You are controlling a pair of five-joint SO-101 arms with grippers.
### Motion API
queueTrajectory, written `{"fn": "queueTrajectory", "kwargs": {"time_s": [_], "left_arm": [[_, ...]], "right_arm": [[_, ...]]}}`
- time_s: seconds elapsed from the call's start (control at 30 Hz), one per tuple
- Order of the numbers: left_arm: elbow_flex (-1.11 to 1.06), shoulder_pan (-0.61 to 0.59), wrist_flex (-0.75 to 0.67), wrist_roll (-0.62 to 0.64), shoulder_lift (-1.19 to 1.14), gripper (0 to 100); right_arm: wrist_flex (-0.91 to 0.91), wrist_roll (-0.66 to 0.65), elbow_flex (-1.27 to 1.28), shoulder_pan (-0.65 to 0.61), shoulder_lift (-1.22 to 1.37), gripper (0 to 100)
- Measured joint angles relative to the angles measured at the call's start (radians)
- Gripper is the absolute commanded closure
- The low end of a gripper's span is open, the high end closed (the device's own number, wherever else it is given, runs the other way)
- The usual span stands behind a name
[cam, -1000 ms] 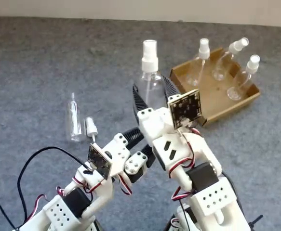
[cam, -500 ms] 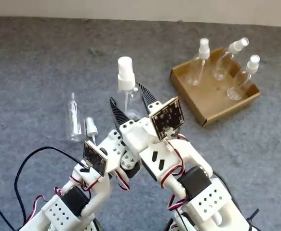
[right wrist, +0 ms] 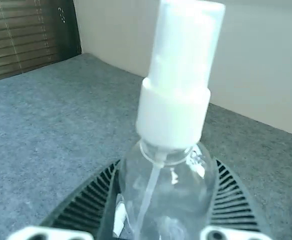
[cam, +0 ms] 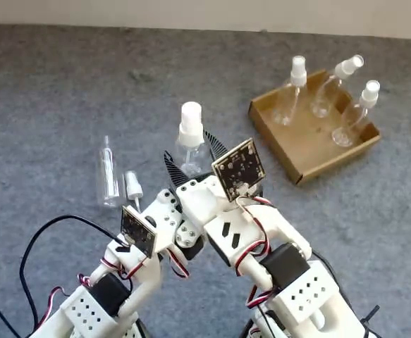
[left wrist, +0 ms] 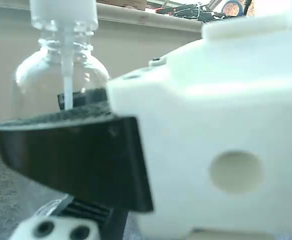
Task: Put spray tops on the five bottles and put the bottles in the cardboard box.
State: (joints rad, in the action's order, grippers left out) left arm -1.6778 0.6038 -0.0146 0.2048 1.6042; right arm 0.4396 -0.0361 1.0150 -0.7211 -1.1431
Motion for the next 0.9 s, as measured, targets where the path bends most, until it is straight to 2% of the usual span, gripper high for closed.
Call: {"fn": "queueTrajectory", "kwargs": {"time_s": [0.27, 0.7, 0.9], "left_arm": [[0.0, -0.02, 0.0, -0.002, 0.0, 100], [0.0, -0.023, 0.0, -0.002, 0.0, 100], [0.0, -0.021, 0.0, 0.002, 0.0, 100]], "right_arm": [[0.018, 0.0, -0.002, 0.137, 0.0, 82.5], [0.02, -0.003, 0.0, 0.098, -0.137, 82.5], [0.097, -0.003, -0.002, 0.087, -0.164, 82.5]]}}
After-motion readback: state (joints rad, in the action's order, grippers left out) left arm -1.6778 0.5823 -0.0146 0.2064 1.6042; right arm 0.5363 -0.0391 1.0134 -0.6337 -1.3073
